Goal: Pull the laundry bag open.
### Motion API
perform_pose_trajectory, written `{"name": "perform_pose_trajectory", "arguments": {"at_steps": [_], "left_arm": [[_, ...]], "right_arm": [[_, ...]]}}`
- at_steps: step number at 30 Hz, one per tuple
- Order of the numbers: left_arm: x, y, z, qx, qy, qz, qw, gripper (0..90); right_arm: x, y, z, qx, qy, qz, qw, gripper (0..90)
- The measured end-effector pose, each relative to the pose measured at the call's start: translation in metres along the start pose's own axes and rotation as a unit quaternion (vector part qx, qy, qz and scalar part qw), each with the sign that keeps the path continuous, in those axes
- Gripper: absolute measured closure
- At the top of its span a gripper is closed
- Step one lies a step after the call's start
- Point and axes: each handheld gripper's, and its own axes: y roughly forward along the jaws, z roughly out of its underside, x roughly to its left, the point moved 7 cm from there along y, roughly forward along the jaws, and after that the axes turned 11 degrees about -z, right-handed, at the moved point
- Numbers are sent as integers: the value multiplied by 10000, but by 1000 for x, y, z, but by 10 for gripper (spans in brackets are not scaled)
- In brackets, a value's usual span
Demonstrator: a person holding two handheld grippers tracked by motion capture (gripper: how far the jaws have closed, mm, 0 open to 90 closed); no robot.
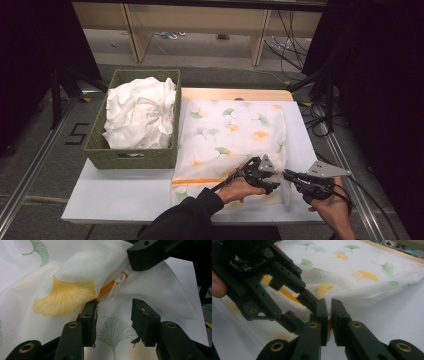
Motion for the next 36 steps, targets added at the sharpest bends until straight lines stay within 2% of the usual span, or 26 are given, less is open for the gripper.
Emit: {"name": "perform_pose_trajectory", "arguments": {"at_steps": [1, 3, 5, 7, 8, 9, 12, 13, 15, 16, 17, 18, 20, 23, 27, 28, 30, 32, 35, 36], "left_arm": [[0, 0, 0, -6, 18, 6, 10000, 590], [-1, 1, 0, -15, -76, 28, 10000, 606], [0, 1, -1, -67, -57, 28, 10000, 632], [-1, 0, -2, -133, -187, 100, 9997, 668], [0, -2, -3, -120, -62, 128, 9998, 680], [-2, -2, -3, -163, -108, 131, 9997, 697], [-1, -3, -3, -186, 56, 133, 9997, 728], [-2, -4, -4, -189, -26, 146, 9997, 754], [-4, -5, -4, -197, 14, 233, 9995, 789], [-6, -6, -4, -230, 7, 278, 9993, 808], [-5, -6, -4, -243, 37, 263, 9994, 820], [-5, -7, -5, -268, -14, 260, 9993, 834], [-6, -7, -6, -298, -236, 398, 9985, 863], [-6, -5, -4, -223, -174, 395, 9988, 858], [-7, 1, -3, -217, -368, 421, 9982, 791], [-5, 2, -3, -236, -296, 427, 9984, 791], [-4, 3, -5, -282, -261, 426, 9984, 791], [-5, 3, -4, -280, -460, 435, 9976, 800], [-4, 2, -4, -270, -366, 355, 9983, 833], [-3, 1, -4, -266, -310, 310, 9987, 836]], "right_arm": [[0, 1, -1, -1, -61, -60, 10000, 860], [2, 2, 0, 19, -40, -109, 9999, 860], [3, 3, 0, 32, -104, -151, 9998, 860], [5, 3, 0, 50, -78, -251, 9996, 860], [7, 3, 0, 86, -11, -257, 9996, 860], [7, 4, 1, 86, -16, -283, 9996, 860], [6, 3, 1, 87, -86, -301, 9995, 860], [5, 3, 1, 82, -90, -288, 9995, 860], [4, 3, 1, 68, -108, -258, 9996, 860], [4, 3, 2, 72, -22, -270, 9996, 859], [3, 2, 2, 63, -92, -276, 9996, 859], [3, 1, 2, 76, -16, -260, 9996, 859], [2, 1, 2, 74, -28, -242, 9997, 859], [4, 1, 2, 79, 28, -281, 9996, 859], [5, 2, 0, 70, -73, -270, 9996, 859], [7, 2, 1, 78, -2, -283, 9996, 859], [6, 3, 1, 96, -56, -304, 9995, 859], [6, 2, 1, 114, -54, -292, 9995, 859], [5, 1, 1, 133, -84, -247, 9996, 859], [5, 2, 1, 63, -46, -303, 9995, 859]]}}
